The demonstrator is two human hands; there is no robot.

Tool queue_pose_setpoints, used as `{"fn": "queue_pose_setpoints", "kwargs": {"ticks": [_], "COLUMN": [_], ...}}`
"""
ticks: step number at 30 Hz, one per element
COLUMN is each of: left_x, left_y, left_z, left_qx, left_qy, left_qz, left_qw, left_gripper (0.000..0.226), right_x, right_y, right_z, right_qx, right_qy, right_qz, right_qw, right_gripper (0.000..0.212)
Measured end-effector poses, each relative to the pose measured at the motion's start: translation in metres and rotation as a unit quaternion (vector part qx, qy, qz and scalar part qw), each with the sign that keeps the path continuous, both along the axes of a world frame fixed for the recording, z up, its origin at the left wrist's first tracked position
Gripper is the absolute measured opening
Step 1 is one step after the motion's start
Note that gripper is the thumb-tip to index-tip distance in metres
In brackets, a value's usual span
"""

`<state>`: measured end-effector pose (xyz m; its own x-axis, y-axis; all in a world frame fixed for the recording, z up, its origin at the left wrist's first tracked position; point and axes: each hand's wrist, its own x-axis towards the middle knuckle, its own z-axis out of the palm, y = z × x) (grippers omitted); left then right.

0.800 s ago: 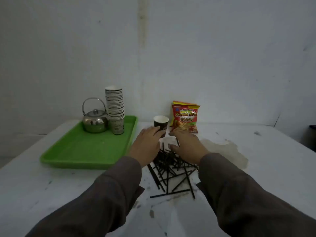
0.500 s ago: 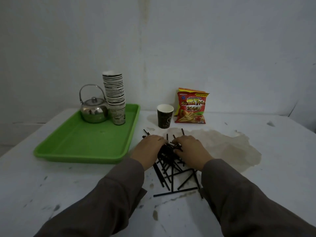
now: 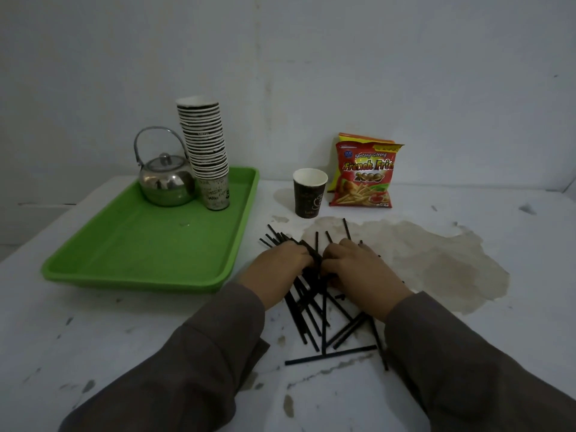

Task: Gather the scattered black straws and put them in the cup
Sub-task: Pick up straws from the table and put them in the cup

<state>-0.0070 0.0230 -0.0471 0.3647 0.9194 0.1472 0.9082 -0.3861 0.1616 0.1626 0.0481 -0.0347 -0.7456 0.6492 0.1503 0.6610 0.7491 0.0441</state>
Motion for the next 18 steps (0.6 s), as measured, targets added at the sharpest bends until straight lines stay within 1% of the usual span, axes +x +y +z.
{"fn": "queue_pose_setpoints", "kwargs": {"ticks": [5, 8, 12, 14, 15, 17, 18], "left_x": [-0.001, 0.0, -0.001, -0.003, -0.005, -0.006, -0.006], "left_y": [-0.003, -0.007, -0.006, -0.005, -0.004, -0.003, -0.003], "left_z": [0.007, 0.01, 0.013, 0.014, 0.015, 0.018, 0.021], "left_qx": [-0.001, 0.009, 0.015, 0.02, 0.03, 0.055, 0.06], "left_qy": [0.005, -0.013, -0.057, -0.103, -0.143, -0.241, -0.293], "left_qz": [0.01, 0.008, 0.002, -0.004, -0.002, 0.032, 0.058], "left_qw": [1.0, 1.0, 0.998, 0.994, 0.989, 0.969, 0.952], "left_gripper": [0.03, 0.028, 0.029, 0.032, 0.032, 0.026, 0.021], "right_x": [0.003, 0.007, 0.013, 0.015, 0.015, 0.017, 0.018], "right_y": [0.0, 0.0, 0.0, -0.002, -0.004, -0.006, -0.006], "right_z": [0.002, 0.002, 0.005, 0.007, 0.008, 0.011, 0.013], "right_qx": [0.007, -0.005, -0.033, -0.051, -0.069, -0.108, -0.126], "right_qy": [0.001, 0.032, 0.104, 0.159, 0.194, 0.264, 0.298], "right_qz": [0.02, 0.033, 0.023, 0.007, -0.009, -0.052, -0.068], "right_qw": [1.0, 0.999, 0.994, 0.986, 0.979, 0.957, 0.944], "right_gripper": [0.024, 0.022, 0.018, 0.015, 0.014, 0.013, 0.014]}}
